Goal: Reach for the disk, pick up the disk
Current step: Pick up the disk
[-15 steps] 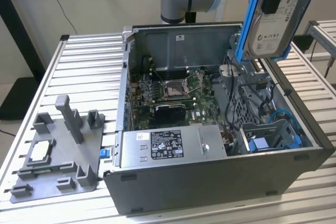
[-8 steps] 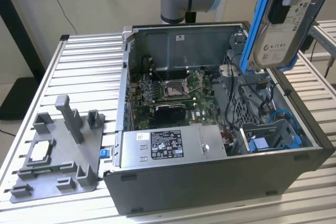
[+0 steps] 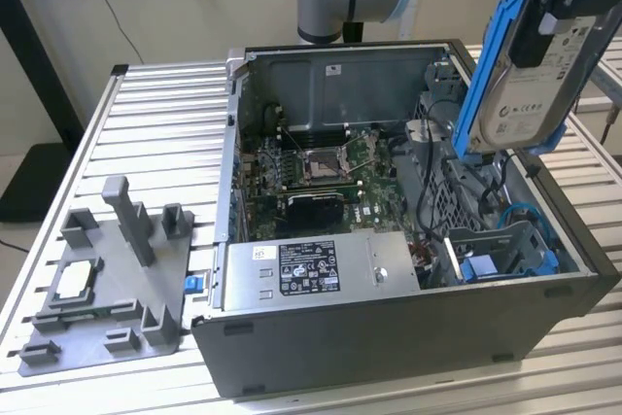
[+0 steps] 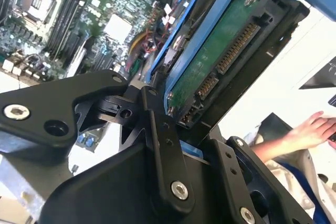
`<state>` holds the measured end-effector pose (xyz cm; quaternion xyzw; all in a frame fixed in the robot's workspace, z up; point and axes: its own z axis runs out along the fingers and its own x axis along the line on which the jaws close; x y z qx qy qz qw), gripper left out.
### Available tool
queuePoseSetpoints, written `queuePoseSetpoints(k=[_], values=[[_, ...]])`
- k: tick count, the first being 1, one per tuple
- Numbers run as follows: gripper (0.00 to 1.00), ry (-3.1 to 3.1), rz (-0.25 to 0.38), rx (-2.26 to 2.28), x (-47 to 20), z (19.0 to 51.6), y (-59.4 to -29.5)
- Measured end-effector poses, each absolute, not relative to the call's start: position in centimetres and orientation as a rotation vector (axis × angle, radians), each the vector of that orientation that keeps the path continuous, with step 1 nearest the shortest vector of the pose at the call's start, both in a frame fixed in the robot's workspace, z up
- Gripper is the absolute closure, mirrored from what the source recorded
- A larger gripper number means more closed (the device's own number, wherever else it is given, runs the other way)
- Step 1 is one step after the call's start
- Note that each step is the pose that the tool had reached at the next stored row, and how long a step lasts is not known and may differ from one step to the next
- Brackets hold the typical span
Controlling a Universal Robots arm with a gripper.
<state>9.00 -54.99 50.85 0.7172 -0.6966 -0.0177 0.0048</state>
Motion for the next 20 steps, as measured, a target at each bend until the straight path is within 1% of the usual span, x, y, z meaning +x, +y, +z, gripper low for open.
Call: queuePoseSetpoints(k=[20], values=[[1.0,-2.22,-0.063,2.216,10.1,48.0,-57.1]])
